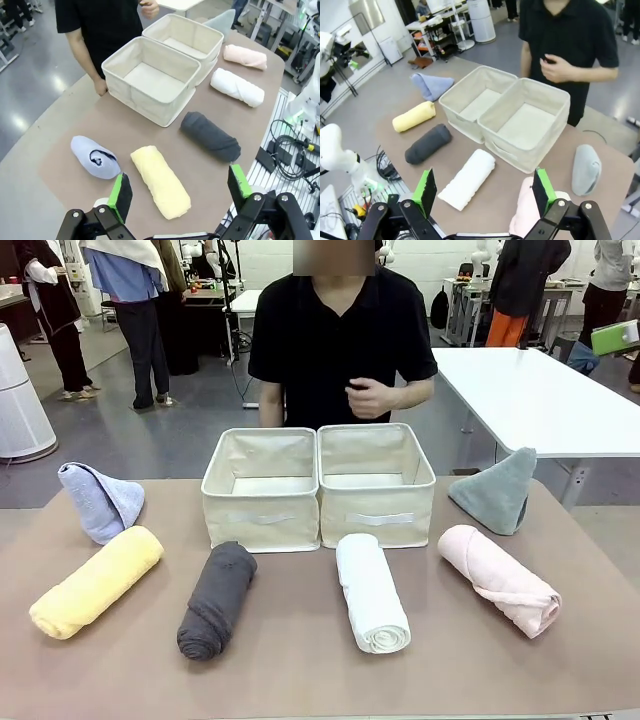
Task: Sort the towels based on their folding style.
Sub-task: Pick up one triangle-folded towel and place it in the left Fabric basket.
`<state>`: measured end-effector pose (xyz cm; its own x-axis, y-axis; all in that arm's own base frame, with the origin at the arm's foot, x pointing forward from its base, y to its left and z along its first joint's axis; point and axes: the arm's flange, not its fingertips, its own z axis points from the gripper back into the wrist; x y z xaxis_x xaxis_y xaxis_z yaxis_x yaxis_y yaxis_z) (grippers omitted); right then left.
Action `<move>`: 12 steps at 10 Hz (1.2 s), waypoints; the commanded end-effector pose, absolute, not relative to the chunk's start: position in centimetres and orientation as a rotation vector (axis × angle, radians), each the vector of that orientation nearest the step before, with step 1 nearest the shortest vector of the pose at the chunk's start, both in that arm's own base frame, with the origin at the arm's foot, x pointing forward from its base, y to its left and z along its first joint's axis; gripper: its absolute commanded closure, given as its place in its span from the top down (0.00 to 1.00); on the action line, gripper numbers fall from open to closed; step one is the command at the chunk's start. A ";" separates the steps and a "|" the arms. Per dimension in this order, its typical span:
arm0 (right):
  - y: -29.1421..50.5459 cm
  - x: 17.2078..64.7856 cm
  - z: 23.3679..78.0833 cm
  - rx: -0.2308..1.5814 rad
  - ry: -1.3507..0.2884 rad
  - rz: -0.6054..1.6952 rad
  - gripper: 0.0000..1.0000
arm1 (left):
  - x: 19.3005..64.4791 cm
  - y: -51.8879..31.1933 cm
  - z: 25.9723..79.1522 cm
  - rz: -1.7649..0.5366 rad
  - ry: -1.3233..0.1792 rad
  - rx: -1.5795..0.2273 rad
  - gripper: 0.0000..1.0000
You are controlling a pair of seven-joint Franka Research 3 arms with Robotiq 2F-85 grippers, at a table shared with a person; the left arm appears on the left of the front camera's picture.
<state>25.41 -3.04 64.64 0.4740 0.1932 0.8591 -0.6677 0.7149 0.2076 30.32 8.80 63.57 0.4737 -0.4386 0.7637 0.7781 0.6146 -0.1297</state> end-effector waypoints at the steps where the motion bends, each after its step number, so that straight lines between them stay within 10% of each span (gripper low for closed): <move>1: -4.6 27.0 63.7 0.603 -0.968 0.513 1.00 | 30.7 10.5 62.3 -0.790 -0.779 -0.561 1.00; 12: -6.0 27.9 62.4 0.627 -0.906 0.455 1.00 | 30.3 11.4 61.8 -0.763 -0.765 -0.553 1.00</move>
